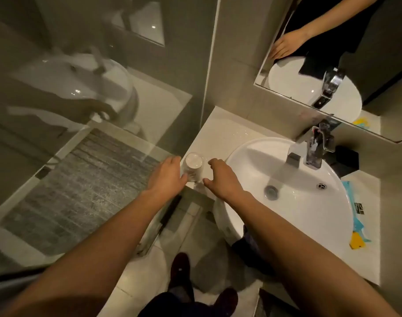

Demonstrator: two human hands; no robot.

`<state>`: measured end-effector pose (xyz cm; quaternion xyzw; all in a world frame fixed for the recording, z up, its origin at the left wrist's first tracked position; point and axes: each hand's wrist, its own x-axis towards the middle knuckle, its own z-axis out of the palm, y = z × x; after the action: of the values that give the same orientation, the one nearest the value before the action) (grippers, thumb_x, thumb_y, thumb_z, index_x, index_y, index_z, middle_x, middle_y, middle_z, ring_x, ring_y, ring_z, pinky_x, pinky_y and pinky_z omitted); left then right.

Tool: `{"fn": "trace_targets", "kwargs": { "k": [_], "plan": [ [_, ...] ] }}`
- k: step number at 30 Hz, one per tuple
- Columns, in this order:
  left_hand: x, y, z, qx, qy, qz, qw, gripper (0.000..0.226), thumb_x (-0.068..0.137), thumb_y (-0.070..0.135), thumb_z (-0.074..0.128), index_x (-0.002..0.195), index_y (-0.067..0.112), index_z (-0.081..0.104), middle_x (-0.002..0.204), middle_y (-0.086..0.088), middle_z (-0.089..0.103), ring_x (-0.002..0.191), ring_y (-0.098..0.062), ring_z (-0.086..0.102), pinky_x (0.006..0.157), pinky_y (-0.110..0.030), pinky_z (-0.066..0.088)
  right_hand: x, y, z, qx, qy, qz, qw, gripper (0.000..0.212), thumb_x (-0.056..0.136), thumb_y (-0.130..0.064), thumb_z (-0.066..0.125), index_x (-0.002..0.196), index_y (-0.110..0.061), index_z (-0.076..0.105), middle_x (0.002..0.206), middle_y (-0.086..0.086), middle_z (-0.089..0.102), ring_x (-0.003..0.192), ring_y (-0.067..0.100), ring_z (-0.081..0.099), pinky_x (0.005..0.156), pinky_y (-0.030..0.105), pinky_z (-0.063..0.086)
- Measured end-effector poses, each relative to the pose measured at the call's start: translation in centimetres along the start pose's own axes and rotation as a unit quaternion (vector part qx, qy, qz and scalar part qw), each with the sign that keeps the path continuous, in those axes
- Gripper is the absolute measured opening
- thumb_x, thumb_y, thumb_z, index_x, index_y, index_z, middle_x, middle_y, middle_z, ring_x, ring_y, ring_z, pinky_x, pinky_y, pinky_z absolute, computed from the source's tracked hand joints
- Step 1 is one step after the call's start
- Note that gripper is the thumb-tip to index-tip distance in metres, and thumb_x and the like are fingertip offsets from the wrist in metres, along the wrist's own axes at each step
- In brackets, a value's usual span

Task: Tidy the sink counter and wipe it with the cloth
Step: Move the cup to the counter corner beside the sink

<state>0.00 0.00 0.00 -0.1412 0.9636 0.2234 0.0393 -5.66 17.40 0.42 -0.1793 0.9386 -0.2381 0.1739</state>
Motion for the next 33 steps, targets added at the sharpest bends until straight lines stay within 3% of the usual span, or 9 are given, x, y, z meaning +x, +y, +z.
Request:
{"fn": "trace_targets", "kwargs": {
  "k": [3, 7, 12, 18, 29, 33],
  "plan": [
    [2.2, -0.3, 0.6, -0.036, -0.053, -0.026, 0.998, 0.07, 0.081, 0.031, 0.075, 0.14, 0.009, 0.044, 0.138, -0.015, 0.052, 0.123, -0.035, 0.055, 0.099, -0.048, 0.05, 1.6, -0.8, 0.4, 0.066, -0.008, 0.024, 0.998, 0.062, 0.077, -0.037, 0.08, 0.128, -0.013, 0.056, 0.127, 0.011, 0.064, 0.103, 0.026, 0.064, 0.08, 0.031, 0.045],
    [4.6, -0.2, 1.3, -0.074, -0.12, -0.031, 0.99, 0.091, 0.069, 0.036, 0.086, 0.142, 0.012, 0.038, 0.14, -0.014, 0.05, 0.123, -0.036, 0.055, 0.099, -0.05, 0.05, 3.4, -1.5, 1.0, 0.105, -0.035, 0.053, 0.992, 0.068, 0.073, -0.024, 0.087, 0.131, -0.012, 0.054, 0.129, 0.012, 0.064, 0.107, 0.029, 0.064, 0.088, 0.034, 0.048],
    [6.4, -0.2, 2.2, -0.103, -0.14, -0.019, 0.985, 0.072, 0.065, 0.032, 0.09, 0.127, 0.015, 0.057, 0.124, -0.009, 0.065, 0.11, -0.03, 0.063, 0.091, -0.037, 0.052, 4.6, -1.5, 1.8, 0.117, -0.055, 0.073, 0.989, 0.055, 0.083, -0.022, 0.081, 0.132, -0.011, 0.057, 0.132, 0.012, 0.066, 0.114, 0.033, 0.065, 0.1, 0.046, 0.053],
    [6.2, -0.7, 2.5, -0.157, -0.136, -0.02, 0.978, 0.066, 0.066, 0.017, 0.088, 0.128, 0.016, 0.063, 0.117, -0.009, 0.072, 0.106, -0.028, 0.066, 0.093, -0.044, 0.056, 5.3, -1.2, 2.6, 0.122, -0.049, 0.083, 0.988, 0.051, 0.087, -0.032, 0.077, 0.132, -0.015, 0.058, 0.133, 0.011, 0.066, 0.116, 0.031, 0.065, 0.1, 0.042, 0.05],
    [6.1, 0.0, -0.8, -0.16, -0.121, 0.021, 0.979, 0.054, 0.069, 0.02, 0.087, 0.12, 0.018, 0.07, 0.107, -0.005, 0.075, 0.097, -0.023, 0.068, 0.081, -0.032, 0.051, 4.6, -1.9, 1.4, 0.141, -0.011, 0.067, 0.988, 0.053, 0.088, -0.034, 0.076, 0.136, -0.019, 0.058, 0.136, 0.008, 0.065, 0.118, 0.028, 0.065, 0.103, 0.041, 0.048],
    [6.1, 1.6, -2.9, -0.141, -0.116, 0.057, 0.982, 0.062, 0.062, 0.03, 0.093, 0.118, 0.018, 0.07, 0.106, -0.003, 0.075, 0.095, -0.023, 0.069, 0.086, -0.04, 0.056, 3.5, -2.1, -1.1, 0.15, 0.013, 0.057, 0.987, 0.055, 0.088, -0.033, 0.077, 0.137, -0.021, 0.057, 0.136, 0.005, 0.065, 0.116, 0.025, 0.064, 0.103, 0.04, 0.048]
  ]
}}
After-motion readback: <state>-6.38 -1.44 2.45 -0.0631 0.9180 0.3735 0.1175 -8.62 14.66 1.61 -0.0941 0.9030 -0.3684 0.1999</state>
